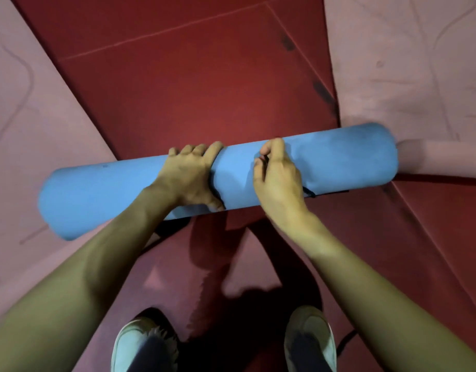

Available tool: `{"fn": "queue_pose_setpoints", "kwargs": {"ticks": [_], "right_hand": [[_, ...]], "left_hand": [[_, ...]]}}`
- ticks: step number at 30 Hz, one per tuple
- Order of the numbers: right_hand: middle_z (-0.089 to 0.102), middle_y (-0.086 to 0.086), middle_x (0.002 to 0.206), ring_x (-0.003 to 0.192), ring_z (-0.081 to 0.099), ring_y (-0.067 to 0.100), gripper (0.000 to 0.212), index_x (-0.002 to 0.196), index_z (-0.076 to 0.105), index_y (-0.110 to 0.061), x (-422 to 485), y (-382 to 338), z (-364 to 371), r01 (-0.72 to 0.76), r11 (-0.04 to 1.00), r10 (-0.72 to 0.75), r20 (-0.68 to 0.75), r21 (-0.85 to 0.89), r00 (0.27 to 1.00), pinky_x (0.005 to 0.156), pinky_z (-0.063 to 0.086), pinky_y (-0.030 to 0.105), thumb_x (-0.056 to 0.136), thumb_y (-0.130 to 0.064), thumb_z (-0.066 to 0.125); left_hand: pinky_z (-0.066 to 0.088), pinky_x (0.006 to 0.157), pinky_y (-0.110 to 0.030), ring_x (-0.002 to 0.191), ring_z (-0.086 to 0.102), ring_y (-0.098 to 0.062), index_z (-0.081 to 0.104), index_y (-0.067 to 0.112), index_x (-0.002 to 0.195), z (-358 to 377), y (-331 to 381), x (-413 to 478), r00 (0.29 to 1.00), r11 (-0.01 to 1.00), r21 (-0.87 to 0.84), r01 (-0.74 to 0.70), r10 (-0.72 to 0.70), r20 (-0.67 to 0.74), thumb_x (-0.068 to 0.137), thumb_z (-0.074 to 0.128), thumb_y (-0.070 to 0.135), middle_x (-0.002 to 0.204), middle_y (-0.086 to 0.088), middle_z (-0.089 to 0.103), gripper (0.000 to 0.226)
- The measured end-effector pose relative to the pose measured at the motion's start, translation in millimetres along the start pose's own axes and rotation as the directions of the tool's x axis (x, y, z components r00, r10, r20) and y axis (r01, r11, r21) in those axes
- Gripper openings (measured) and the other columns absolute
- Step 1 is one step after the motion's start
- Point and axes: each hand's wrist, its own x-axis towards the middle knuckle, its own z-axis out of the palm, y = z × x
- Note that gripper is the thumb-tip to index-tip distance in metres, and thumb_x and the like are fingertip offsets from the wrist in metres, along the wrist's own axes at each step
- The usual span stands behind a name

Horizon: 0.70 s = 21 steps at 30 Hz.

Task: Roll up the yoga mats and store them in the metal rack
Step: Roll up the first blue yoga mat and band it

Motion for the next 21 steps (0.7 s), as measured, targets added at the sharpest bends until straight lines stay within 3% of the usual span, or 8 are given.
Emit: {"fn": "queue_pose_setpoints", "kwargs": {"ticks": [4,7,8,10,13,15,18,21], "right_hand": [[0.060,0.013,0.097,0.088,0.058,0.036,0.014,0.102,0.047,-0.002,-18,4,9,0.010,0.995,-0.018,0.079,0.095,0.997,0.068,0.032,0.033,0.088,-0.003,0.050],[0.058,0.012,0.096,0.089,0.057,0.033,0.017,0.104,0.047,0.000,-23,5,20,0.005,0.991,-0.020,0.110,0.135,0.994,0.065,0.025,0.022,0.087,-0.001,0.052],[0.057,0.012,0.099,0.092,0.057,0.032,0.019,0.106,0.046,0.000,-21,5,24,-0.004,0.990,-0.013,0.122,0.138,0.992,0.066,0.024,0.019,0.088,-0.002,0.052],[0.056,0.011,0.102,0.094,0.055,0.030,0.020,0.107,0.045,-0.003,-14,5,31,-0.047,0.987,0.020,0.169,0.155,0.985,0.066,0.023,0.019,0.088,-0.003,0.052],[0.057,0.012,0.098,0.092,0.056,0.033,0.017,0.103,0.046,-0.003,-2,11,37,-0.070,0.983,0.035,0.199,0.170,0.979,0.066,0.026,0.024,0.087,-0.001,0.051],[0.059,0.013,0.101,0.095,0.057,0.032,0.018,0.104,0.048,-0.001,2,9,37,-0.040,0.984,0.009,0.177,0.171,0.984,0.070,0.031,0.024,0.087,0.001,0.051],[0.058,0.012,0.110,0.104,0.055,0.028,0.023,0.110,0.049,0.000,6,-4,38,0.038,0.983,-0.062,0.126,0.181,0.990,0.081,0.034,0.024,0.087,-0.001,0.053],[0.059,0.008,0.106,0.100,0.057,0.026,0.021,0.109,0.048,-0.004,12,-14,32,0.060,0.973,-0.077,0.067,0.224,0.995,0.081,0.038,0.029,0.089,-0.003,0.051]], "left_hand": [[0.042,0.092,-0.040,0.110,0.055,-0.025,0.048,0.025,0.120,-14,-17,21,0.996,0.933,-0.355,0.050,-0.022,0.083,0.037,0.082,0.064,0.119,0.002,0.059,0.098],[0.041,0.097,-0.047,0.109,0.058,-0.026,0.066,0.017,0.105,-2,-32,22,0.937,0.881,-0.473,-0.024,-0.145,-0.318,0.059,0.062,0.071,0.113,-0.004,0.065,0.071],[0.038,0.100,-0.049,0.109,0.060,-0.027,0.069,0.014,0.103,6,-30,20,0.891,0.888,-0.458,-0.029,-0.184,-0.414,0.073,0.056,0.064,0.113,-0.006,0.066,0.060],[0.024,0.108,-0.051,0.120,0.054,-0.028,0.066,0.009,0.113,22,-24,15,0.871,0.911,-0.411,0.014,-0.213,-0.443,0.087,0.043,0.052,0.125,-0.009,0.062,0.056],[0.012,0.112,-0.059,0.137,0.034,-0.034,0.042,0.003,0.140,40,-19,5,0.903,0.995,-0.099,-0.030,-0.015,-0.429,0.074,0.052,0.073,0.147,-0.013,0.041,0.096],[0.016,0.108,-0.066,0.138,0.030,-0.039,0.024,0.002,0.147,42,-25,6,0.947,0.989,0.150,-0.010,0.058,-0.316,0.060,0.066,0.076,0.151,-0.018,0.033,0.122],[0.016,0.108,-0.064,0.139,0.024,-0.037,0.006,0.006,0.149,29,-22,21,0.981,0.963,0.246,0.113,-0.069,-0.179,0.063,0.070,0.068,0.153,-0.016,0.023,0.124],[0.029,0.103,-0.057,0.128,0.036,-0.034,0.019,0.010,0.146,9,-25,30,0.984,0.960,0.256,0.114,-0.073,-0.165,0.059,0.078,0.059,0.145,-0.013,0.035,0.116]]}}
